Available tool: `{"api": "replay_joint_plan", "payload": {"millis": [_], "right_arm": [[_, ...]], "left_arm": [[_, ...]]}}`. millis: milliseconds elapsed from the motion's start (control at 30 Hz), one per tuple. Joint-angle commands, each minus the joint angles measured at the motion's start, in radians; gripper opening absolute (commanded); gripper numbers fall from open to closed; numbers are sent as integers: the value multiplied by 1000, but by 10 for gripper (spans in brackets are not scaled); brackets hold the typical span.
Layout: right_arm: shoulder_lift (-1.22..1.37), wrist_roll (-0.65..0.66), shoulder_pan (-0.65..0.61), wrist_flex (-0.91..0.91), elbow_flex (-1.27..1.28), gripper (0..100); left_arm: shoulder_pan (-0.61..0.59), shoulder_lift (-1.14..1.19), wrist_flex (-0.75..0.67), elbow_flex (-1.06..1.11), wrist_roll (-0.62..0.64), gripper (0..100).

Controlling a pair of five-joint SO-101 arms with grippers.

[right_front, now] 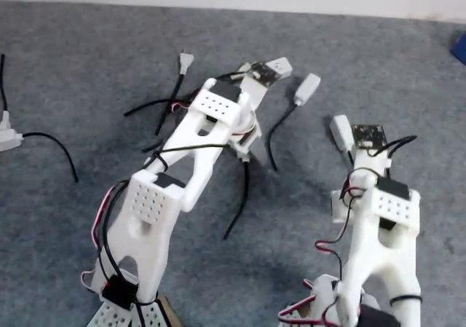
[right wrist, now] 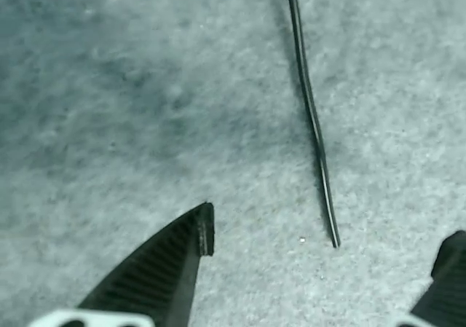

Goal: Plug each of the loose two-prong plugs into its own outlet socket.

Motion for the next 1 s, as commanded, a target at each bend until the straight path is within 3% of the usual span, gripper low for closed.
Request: {"api": "replay_joint_plan", "payload": {"millis": [0,167,433,733,867,967], "right_arm": [[-65,-5,-10,-1,8,440],[-70,-3,-13,-1,19,440],[-70,-2,-13,-1,19,440],[-68,48,-10,25,16,440],[-68,48,-13,35,16,440],[-68,48,-15,35,18,440]], "left_arm": [[-15,73,18,-124,3,366],[-16,127,173,-328,-6,216],[-8,162,416,-473,-146,196],[71,68,433,-249,-238,127],[113,-48,430,-199,-232,137],[105,-77,428,-193,-232,203]]}}
